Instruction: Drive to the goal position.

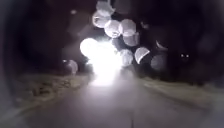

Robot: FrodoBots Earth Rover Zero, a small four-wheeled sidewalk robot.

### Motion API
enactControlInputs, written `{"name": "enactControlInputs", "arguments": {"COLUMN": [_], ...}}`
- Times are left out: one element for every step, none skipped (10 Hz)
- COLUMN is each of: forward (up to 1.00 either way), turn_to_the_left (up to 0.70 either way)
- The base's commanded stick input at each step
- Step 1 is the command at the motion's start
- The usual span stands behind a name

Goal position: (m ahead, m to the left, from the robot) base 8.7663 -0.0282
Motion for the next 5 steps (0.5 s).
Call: {"name": "enactControlInputs", "arguments": {"forward": [0.70,0.70,0.70,0.70,0.70], "turn_to_the_left": [0.14,0.06,0.02,0.00,0.00]}}
